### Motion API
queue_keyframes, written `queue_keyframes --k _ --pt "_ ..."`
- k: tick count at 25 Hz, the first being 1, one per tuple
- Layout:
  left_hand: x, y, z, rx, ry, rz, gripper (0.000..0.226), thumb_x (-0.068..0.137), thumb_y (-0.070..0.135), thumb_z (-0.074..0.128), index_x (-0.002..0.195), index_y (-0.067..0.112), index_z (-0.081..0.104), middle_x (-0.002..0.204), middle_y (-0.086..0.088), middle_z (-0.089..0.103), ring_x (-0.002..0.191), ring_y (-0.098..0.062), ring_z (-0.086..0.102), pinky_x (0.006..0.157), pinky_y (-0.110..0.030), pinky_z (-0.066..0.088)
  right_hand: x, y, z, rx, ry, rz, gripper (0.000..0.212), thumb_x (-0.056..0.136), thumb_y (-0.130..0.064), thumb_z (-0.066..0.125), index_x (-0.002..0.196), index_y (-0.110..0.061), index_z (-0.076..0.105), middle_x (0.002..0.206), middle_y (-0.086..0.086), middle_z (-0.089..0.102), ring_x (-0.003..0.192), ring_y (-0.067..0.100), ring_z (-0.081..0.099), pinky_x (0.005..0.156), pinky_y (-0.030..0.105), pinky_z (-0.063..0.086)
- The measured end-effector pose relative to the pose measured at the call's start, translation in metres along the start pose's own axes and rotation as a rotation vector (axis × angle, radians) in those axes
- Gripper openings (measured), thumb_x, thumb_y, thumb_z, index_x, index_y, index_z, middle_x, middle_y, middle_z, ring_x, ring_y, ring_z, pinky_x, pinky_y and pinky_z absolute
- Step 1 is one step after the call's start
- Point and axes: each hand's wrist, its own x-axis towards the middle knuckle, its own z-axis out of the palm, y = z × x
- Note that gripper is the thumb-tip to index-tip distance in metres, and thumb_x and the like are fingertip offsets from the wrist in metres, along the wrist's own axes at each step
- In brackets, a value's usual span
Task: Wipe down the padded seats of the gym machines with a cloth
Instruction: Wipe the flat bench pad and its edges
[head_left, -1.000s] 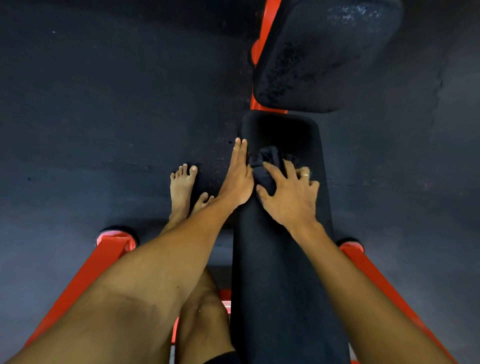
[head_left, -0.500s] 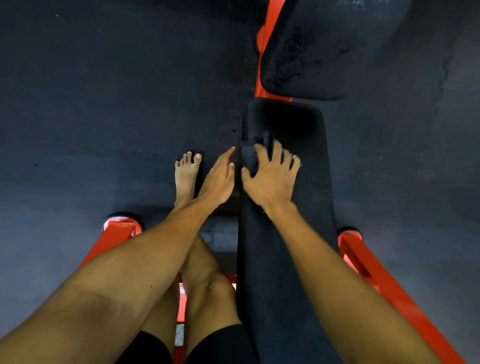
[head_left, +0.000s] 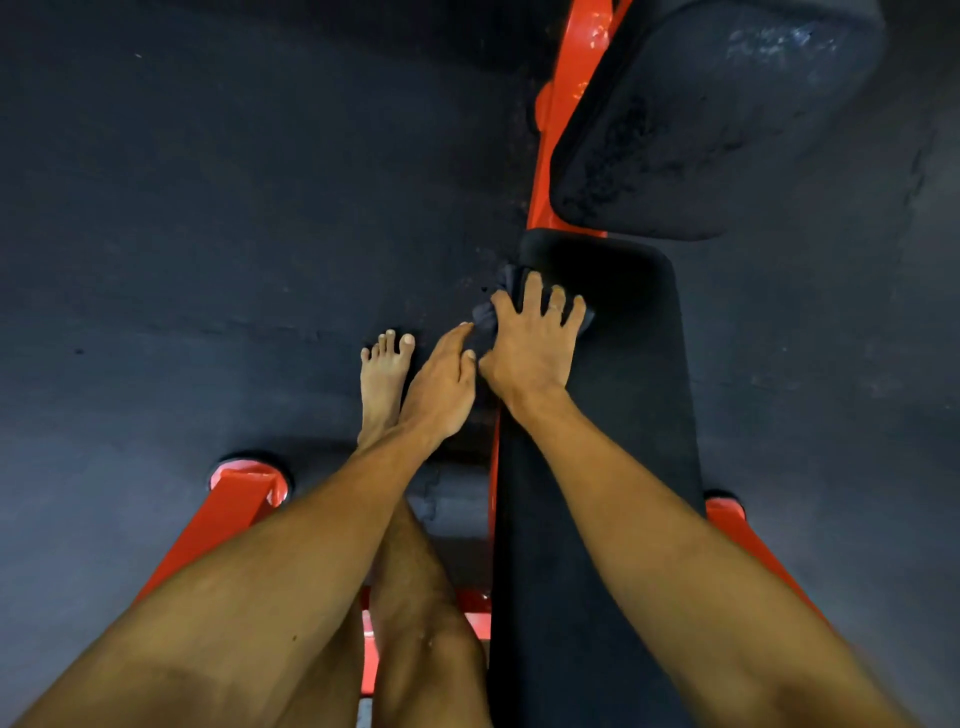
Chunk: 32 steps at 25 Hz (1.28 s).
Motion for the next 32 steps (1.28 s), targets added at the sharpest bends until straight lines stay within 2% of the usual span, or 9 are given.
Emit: queue_keyframes --k 3,5,9,13,15,20,23,26,32 --pt "0.062 -0.059 0.051 0.086 0.035 -0.132 0.064 0.103 0.065 0.018 0.157 0.033 0.031 0.155 -0.002 0.043 0.144 -0.023 0.033 0.120 -0.043 0.017 0.059 0.000 -0.011 -0.055 -0.008 -0.033 0.076 0.086 -0.050 0.069 0.152 -0.029 0.036 0.166 0.011 0.017 0.150 0.042 0.021 0.122 0.063 0.011" --pt "0.136 -0.114 0.124 -0.071 0.012 -0.198 0.078 0.090 0.083 0.012 0.153 0.042 0.031 0.147 0.002 0.051 0.142 -0.021 0.037 0.117 -0.051 0.026 0.075 0.004 -0.013 -0.050 -0.015 -0.029 0.075 0.086 -0.049 0.070 0.151 -0.029 0.038 0.165 0.009 0.020 0.149 0.040 0.022 0.122 0.063 0.013" --pt "0.122 -0.116 0.131 -0.184 0.016 -0.310 0.087 0.078 0.088 0.008 0.153 0.049 0.023 0.144 0.007 0.052 0.138 -0.018 0.042 0.115 -0.050 0.030 0.018 0.007 -0.012 -0.053 0.018 -0.084 0.068 0.083 -0.041 0.069 0.146 -0.026 0.047 0.163 0.012 0.028 0.148 0.041 0.027 0.121 0.064 0.012" --pt "0.120 -0.106 0.112 -0.269 -0.086 -0.318 0.072 0.088 0.084 0.011 0.151 0.053 0.025 0.149 0.007 0.050 0.141 -0.021 0.042 0.115 -0.055 0.030 -0.045 0.008 0.000 -0.045 0.008 -0.122 0.064 0.077 -0.040 0.075 0.136 -0.025 0.058 0.161 0.013 0.035 0.146 0.043 0.032 0.120 0.065 0.015" --pt "0.120 -0.109 0.115 -0.212 -0.001 -0.273 0.073 0.087 0.087 0.011 0.151 0.055 0.023 0.150 0.011 0.048 0.139 -0.019 0.045 0.113 -0.055 0.032 -0.024 0.006 -0.006 -0.065 -0.004 -0.141 0.061 0.079 -0.039 0.071 0.136 -0.025 0.058 0.162 0.012 0.034 0.147 0.042 0.030 0.119 0.065 0.013" --pt "0.114 -0.096 0.083 -0.124 0.022 -0.268 0.071 0.084 0.089 0.006 0.145 0.060 0.029 0.147 0.022 0.048 0.134 -0.015 0.050 0.108 -0.059 0.035 0.064 -0.001 -0.016 -0.122 -0.040 -0.134 0.069 0.086 -0.046 0.067 0.148 -0.027 0.043 0.165 0.008 0.022 0.151 0.039 0.019 0.120 0.064 0.012" --pt "0.078 -0.031 0.011 -0.198 -0.029 -0.157 0.058 0.094 0.077 0.011 0.147 0.059 0.028 0.154 0.022 0.040 0.142 -0.012 0.041 0.116 -0.058 0.029 0.100 -0.001 -0.020 -0.074 -0.058 -0.066 0.073 0.084 -0.046 0.071 0.148 -0.030 0.041 0.163 0.005 0.023 0.150 0.037 0.021 0.120 0.063 0.015" --pt "0.060 0.002 -0.037 -0.336 -0.042 0.042 0.048 0.109 0.040 0.027 0.155 0.031 0.032 0.161 0.010 0.035 0.145 -0.011 0.036 0.120 -0.038 0.030 0.080 0.006 -0.021 0.021 -0.006 -0.042 0.066 0.080 -0.038 0.074 0.140 -0.027 0.048 0.159 0.007 0.030 0.145 0.036 0.029 0.119 0.060 0.018" --pt "0.023 0.038 -0.086 -0.331 -0.088 0.120 0.047 0.111 0.031 0.029 0.156 0.022 0.034 0.162 0.006 0.033 0.147 -0.011 0.032 0.118 -0.026 0.026 -0.016 0.008 -0.037 0.518 0.077 0.224 0.060 0.077 -0.034 0.076 0.133 -0.031 0.054 0.153 0.002 0.040 0.133 0.034 0.047 0.114 0.050 0.032"
